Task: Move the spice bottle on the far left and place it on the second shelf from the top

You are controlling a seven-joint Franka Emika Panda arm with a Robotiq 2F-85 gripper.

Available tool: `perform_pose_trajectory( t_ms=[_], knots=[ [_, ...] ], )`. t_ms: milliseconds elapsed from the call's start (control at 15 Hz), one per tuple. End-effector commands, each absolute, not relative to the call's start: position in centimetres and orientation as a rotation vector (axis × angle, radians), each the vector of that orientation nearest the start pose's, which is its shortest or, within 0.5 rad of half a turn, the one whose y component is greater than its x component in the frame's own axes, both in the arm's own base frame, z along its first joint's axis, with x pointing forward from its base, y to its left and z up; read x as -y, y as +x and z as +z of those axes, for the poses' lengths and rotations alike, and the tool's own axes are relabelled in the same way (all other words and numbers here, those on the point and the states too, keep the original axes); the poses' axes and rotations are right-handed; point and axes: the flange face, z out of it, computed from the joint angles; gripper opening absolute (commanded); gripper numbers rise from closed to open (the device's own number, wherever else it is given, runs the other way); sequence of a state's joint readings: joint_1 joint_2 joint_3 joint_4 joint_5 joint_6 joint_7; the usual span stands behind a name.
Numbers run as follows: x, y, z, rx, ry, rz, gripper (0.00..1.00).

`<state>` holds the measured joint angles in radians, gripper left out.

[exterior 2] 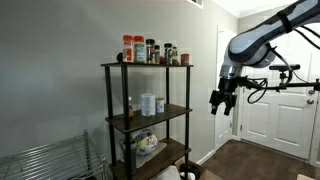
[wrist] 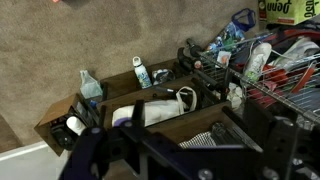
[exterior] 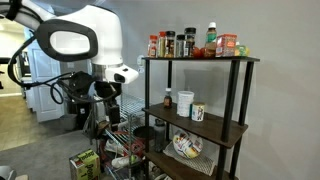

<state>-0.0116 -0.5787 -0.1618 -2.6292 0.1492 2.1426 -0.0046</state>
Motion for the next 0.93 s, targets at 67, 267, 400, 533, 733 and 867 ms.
perform_pose_trajectory(
  t_ms=[67, 267, 400, 533, 733, 867],
  knots=[
    [4.4, 37.6, 47.5, -0.289, -2.868, -0.334, 1.00],
    [3.9, 38.1, 50.4, -0.293, -2.817, -0.554, 1.00],
    [3.7, 38.3, 52.0, -0.301, -2.787, -0.699, 1.00],
    [3.6, 38.4, 53.3, -0.304, -2.736, -0.876, 1.00],
    [3.5, 38.6, 55.0, -0.320, -2.673, -1.142, 1.00],
    [3.6, 38.7, 56.0, -0.340, -2.610, -1.313, 1.00]
  ],
)
